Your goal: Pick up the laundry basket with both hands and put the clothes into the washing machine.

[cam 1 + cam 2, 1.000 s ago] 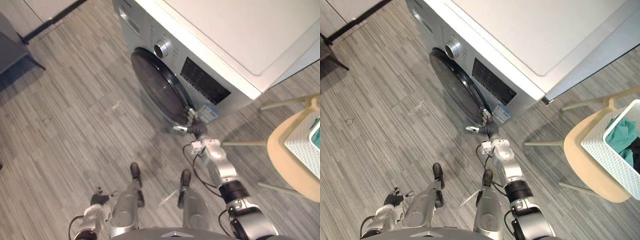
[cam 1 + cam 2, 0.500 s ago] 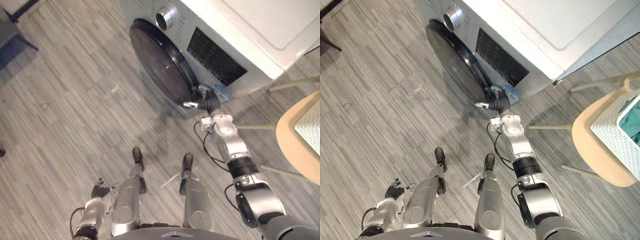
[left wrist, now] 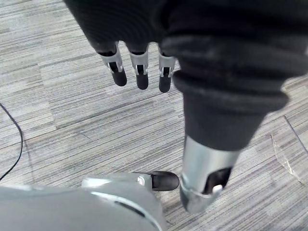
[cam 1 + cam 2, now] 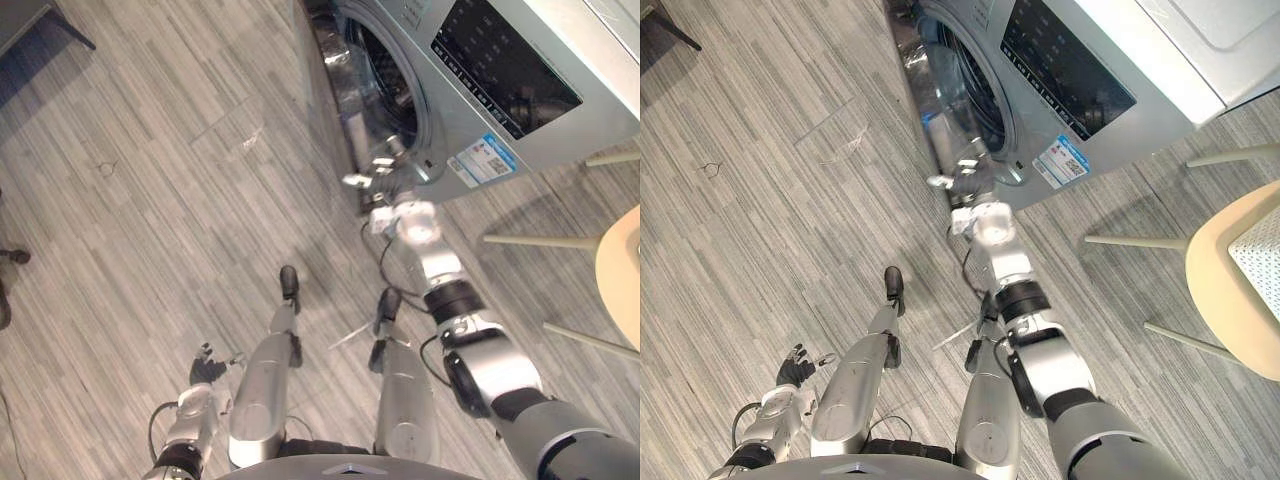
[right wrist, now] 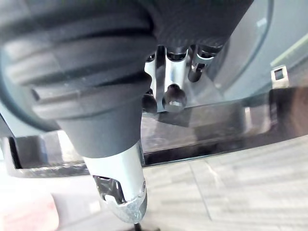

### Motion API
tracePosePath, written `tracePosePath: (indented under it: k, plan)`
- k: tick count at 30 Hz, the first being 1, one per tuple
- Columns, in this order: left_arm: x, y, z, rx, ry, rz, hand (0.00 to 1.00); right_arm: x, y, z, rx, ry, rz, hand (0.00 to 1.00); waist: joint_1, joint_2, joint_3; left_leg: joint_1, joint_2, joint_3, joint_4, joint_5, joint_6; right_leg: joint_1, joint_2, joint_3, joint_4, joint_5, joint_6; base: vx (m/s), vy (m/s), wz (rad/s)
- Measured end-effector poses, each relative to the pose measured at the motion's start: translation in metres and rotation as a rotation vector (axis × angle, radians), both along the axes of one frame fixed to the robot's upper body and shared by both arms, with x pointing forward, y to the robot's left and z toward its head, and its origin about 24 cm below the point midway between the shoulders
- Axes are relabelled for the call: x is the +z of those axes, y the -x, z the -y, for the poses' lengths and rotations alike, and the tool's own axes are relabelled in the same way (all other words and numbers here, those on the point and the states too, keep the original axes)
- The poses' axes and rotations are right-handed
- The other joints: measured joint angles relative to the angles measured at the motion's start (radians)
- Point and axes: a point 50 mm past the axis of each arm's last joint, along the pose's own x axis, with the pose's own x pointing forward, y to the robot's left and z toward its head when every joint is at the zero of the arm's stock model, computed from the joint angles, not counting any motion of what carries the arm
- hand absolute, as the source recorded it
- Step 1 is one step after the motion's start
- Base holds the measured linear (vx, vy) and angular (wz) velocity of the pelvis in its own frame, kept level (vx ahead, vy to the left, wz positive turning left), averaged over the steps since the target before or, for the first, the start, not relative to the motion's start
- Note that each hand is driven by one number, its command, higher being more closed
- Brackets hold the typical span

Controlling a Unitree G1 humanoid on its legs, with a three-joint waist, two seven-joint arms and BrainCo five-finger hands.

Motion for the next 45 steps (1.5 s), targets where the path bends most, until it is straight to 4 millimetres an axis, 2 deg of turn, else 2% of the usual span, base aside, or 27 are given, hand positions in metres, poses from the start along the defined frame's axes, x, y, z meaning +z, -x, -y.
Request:
tracePosePath:
  k: [2,4,7,9,11,13,15,16,17,18,19,22,24,25,26,29,31,34,38,41,45]
  plan:
    - [0.0,0.0,0.0,0.003,-0.001,-0.003,0.0,-0.028,0.017,-0.03,0.156,0.052,-0.072,0.0,0.003,-0.001,0.001,0.011,0.001,-0.012,0.0,0.005,0.003,0.01,0.001,-0.009,0.012,-0.009,0.002,0.09,-0.045,0.1]
    - [0.0,0.001,-0.001,0.004,-0.005,-0.007,0.0,-0.047,0.034,-0.059,0.287,0.055,-0.129,0.0,0.006,-0.009,-0.002,0.023,0.005,-0.023,0.0,0.005,0.002,0.021,0.002,-0.021,0.03,-0.026,0.001,0.09,-0.072,0.15]
    - [-0.001,0.002,-0.005,0.025,-0.011,-0.015,0.0,-0.052,0.046,-0.081,0.384,0.02,-0.15,0.0,0.011,-0.028,-0.002,0.049,0.007,-0.027,0.0,0.002,-0.003,0.045,0.003,-0.028,0.046,-0.044,-0.001,0.05,-0.057,0.13]
    - [0.001,0.0,-0.009,0.027,-0.032,-0.009,0.0,-0.048,0.053,-0.08,0.397,-0.012,-0.12,0.0,0.009,-0.048,-0.01,0.052,0.007,-0.026,0.0,-0.004,-0.008,0.05,0.003,-0.029,0.046,-0.047,-0.002,0.02,-0.034,0.05]
    - [0.007,-0.005,-0.011,0.016,-0.046,0.018,0.0,-0.046,0.058,-0.07,0.378,-0.053,-0.092,0.0,0.002,-0.074,-0.017,0.052,0.006,-0.025,0.0,-0.008,-0.011,0.05,0.003,-0.028,0.046,-0.047,-0.002,0.0,0.0,0.0]
    - [0.02,-0.018,-0.009,0.003,-0.049,0.097,0.0,-0.054,0.067,-0.049,0.319,-0.091,-0.099,0.0,-0.012,-0.099,-0.03,0.052,0.006,-0.022,0.0,-0.007,-0.011,0.053,0.002,-0.026,0.038,-0.048,-0.009,0.0,-0.007,-0.02]
    - [0.039,-0.037,-0.006,-0.007,-0.045,0.207,0.0,-0.062,0.074,-0.023,0.234,-0.117,-0.111,0.0,-0.026,-0.117,-0.04,0.052,0.006,-0.017,0.0,-0.008,-0.01,0.054,0.004,-0.02,0.024,-0.041,-0.009,-0.01,-0.009,-0.09]
    - [0.061,-0.057,-0.004,-0.024,-0.039,0.318,0.0,-0.071,0.082,0.001,0.148,-0.144,-0.127,0.0,-0.037,-0.127,-0.045,0.052,0.006,-0.01,0.0,-0.013,-0.002,0.054,0.006,-0.014,0.01,-0.036,-0.006,-0.01,-0.008,-0.13]
    - [0.069,-0.065,-0.004,-0.033,-0.043,0.362,0.0,-0.074,0.085,0.01,0.111,-0.153,-0.136,0.0,-0.041,-0.131,-0.047,0.052,0.007,-0.004,0.0,-0.013,-0.002,0.054,0.009,-0.008,0.003,-0.034,-0.004,-0.01,-0.013,-0.27]
    - [0.087,-0.082,-0.006,-0.042,-0.054,0.438,0.0,-0.081,0.091,0.03,0.036,-0.164,-0.151,0.0,-0.05,-0.139,-0.051,0.052,0.009,0.012,0.0,-0.015,0.0,0.05,0.014,0.01,-0.013,-0.022,-0.004,0.0,-0.013,-0.39]
    - [0.103,-0.096,-0.011,-0.045,-0.073,0.502,0.0,-0.087,0.096,0.048,-0.028,-0.158,-0.168,0.0,-0.067,-0.148,-0.056,0.052,0.011,0.033,0.0,-0.016,0.002,0.048,0.018,0.028,-0.034,-0.006,-0.003,0.01,-0.013,-0.45]
    - [0.137,-0.126,-0.031,0.007,-0.111,0.612,0.0,-0.093,0.104,0.078,-0.14,-0.16,-0.182,0.0,-0.098,-0.175,-0.059,0.05,0.02,0.084,0.0,-0.022,0.006,0.039,0.032,0.081,-0.088,0.041,-0.001,0.02,-0.021,-0.59]
    - [0.163,-0.147,-0.07,0.11,-0.169,0.638,0.0,-0.098,0.112,0.093,-0.204,-0.17,-0.198,0.0,-0.127,-0.216,-0.062,0.041,0.031,0.147,0.0,-0.028,0.006,0.015,0.05,0.141,-0.141,0.087,-0.002,0.02,-0.042,-0.85]
    - [0.169,-0.151,-0.081,0.136,-0.185,0.636,0.0,-0.101,0.115,0.095,-0.215,-0.172,-0.206,0.0,-0.132,-0.225,-0.06,0.041,0.033,0.157,0.0,-0.029,0.005,0.014,0.053,0.149,-0.155,0.1,-0.003,0.02,-0.057,-0.72]
    - [0.182,-0.157,-0.103,0.204,-0.189,0.637,0.0,-0.109,0.125,0.102,-0.246,-0.18,-0.235,0.0,-0.153,-0.242,-0.061,0.037,0.042,0.184,0.001,-0.032,-0.001,0.009,0.062,0.173,-0.186,0.127,-0.005,0.02,-0.054,-0.49]
    - [0.207,-0.164,-0.123,0.283,-0.163,0.695,0.0,-0.124,0.15,0.111,-0.312,-0.239,-0.292,0.0,-0.161,-0.251,-0.061,0.032,0.059,0.226,0.008,-0.04,-0.011,-0.008,0.073,0.2,-0.195,0.138,-0.003,0.03,-0.058,-0.41]
    - [0.225,-0.165,-0.135,0.372,-0.098,0.768,0.0,-0.132,0.174,0.108,-0.34,-0.309,-0.324,0.0,-0.161,-0.251,-0.062,0.025,0.084,0.255,0.039,-0.063,-0.026,-0.018,0.088,0.215,-0.194,0.141,-0.006,0.04,-0.07,-0.41]
    - [0.238,-0.166,-0.136,0.429,-0.028,0.841,0.0,-0.13,0.189,0.104,-0.35,-0.334,-0.318,0.0,-0.161,-0.251,-0.062,0.003,0.12,0.287,0.108,-0.109,-0.041,-0.023,0.105,0.223,-0.193,0.141,-0.007,0.04,-0.072,-0.25]
    - [0.249,-0.167,-0.134,0.474,0.019,0.904,0.0,-0.117,0.19,0.102,-0.339,-0.349,-0.265,0.0,-0.156,-0.252,-0.062,-0.048,0.173,0.297,0.22,-0.174,-0.042,-0.024,0.124,0.219,-0.195,0.141,-0.007,0.04,-0.077,-0.08]
    - [0.249,-0.164,-0.136,0.512,0.028,0.91,0.0,-0.113,0.189,0.099,-0.335,-0.374,-0.242,0.0,-0.148,-0.252,-0.062,-0.069,0.202,0.316,0.277,-0.205,-0.039,-0.024,0.132,0.219,-0.192,0.141,-0.007,0.02,-0.026,-0.02]
    - [0.243,-0.159,-0.133,0.537,0.042,0.909,0.0,-0.115,0.193,0.099,-0.341,-0.374,-0.255,0.0,-0.128,-0.252,-0.062,-0.083,0.215,0.312,0.325,-0.232,-0.038,-0.023,0.135,0.219,-0.182,0.141,-0.007,0.03,-0.008,-0.03]
